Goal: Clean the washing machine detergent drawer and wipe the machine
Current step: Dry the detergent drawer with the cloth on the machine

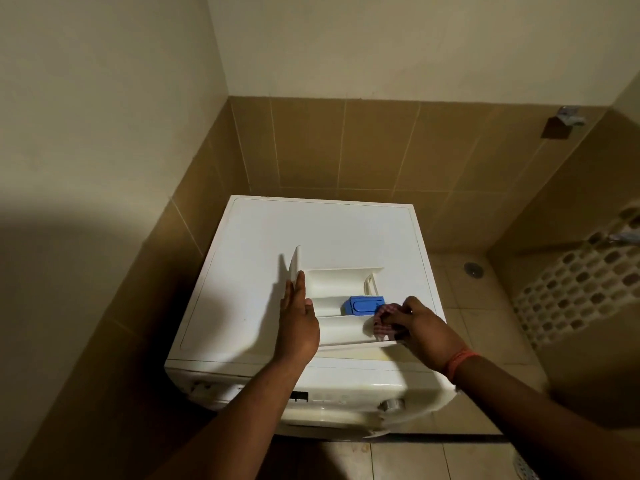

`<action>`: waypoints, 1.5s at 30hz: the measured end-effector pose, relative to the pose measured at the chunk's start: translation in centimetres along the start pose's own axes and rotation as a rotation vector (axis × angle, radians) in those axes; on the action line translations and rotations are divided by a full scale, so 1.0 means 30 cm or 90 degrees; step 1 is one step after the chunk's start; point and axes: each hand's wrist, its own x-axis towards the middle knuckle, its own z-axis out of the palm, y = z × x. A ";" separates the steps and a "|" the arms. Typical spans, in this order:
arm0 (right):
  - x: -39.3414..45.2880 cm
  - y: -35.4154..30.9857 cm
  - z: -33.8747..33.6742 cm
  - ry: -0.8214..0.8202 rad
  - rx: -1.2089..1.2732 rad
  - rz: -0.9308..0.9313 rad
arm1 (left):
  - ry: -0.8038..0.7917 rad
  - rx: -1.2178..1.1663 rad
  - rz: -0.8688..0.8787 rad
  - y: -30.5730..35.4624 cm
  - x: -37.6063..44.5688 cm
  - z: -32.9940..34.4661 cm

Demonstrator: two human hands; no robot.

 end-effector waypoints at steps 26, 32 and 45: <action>0.349 -0.521 0.025 -0.028 0.749 0.273 | -0.008 -0.178 -0.140 0.030 -0.016 -0.057; 0.413 -0.466 0.005 -0.117 0.746 0.271 | -0.018 -0.138 -0.132 0.026 -0.001 -0.074; 0.584 -0.458 0.060 0.163 0.846 0.355 | -0.048 -0.070 -0.128 0.022 0.041 -0.089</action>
